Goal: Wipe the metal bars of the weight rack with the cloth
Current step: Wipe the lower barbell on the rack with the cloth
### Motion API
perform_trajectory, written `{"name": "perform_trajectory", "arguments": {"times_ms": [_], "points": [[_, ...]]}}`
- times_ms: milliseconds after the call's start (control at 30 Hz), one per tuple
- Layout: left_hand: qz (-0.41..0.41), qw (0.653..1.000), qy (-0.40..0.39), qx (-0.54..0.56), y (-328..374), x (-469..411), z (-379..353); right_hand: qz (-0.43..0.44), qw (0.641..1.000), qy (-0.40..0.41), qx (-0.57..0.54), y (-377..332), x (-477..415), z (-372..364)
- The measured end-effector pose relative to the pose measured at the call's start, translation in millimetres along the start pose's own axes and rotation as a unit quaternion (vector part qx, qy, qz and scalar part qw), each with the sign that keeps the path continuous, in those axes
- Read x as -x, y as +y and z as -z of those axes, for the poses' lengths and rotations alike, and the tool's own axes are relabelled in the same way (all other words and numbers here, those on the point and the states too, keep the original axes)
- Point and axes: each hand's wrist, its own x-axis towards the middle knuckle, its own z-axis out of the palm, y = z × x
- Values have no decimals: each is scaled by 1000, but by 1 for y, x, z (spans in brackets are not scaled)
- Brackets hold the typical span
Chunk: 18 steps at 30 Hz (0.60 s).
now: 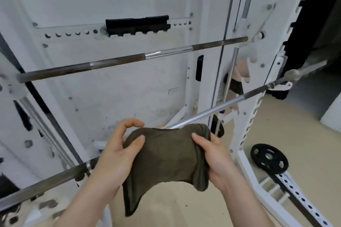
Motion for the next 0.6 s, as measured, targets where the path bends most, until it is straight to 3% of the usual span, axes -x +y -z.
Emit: {"name": "perform_trajectory", "arguments": {"times_ms": [100,267,367,500,600], "points": [[-33,998,-1,-55,1,-23,-23,-1,998,53,30,-7,-20,26],[-70,962,-52,-260,-21,-51,-41,-53,993,101,5,-5,-50,53],[-61,945,-32,-321,-50,-58,-48,-21,984,102,146,0,-71,56],[-117,910,16,-398,-78,-78,-55,49,941,64,327,1,-104,57],[-188,876,39,-443,-86,-99,-55,140,880,102,442,11,-138,51]]}}
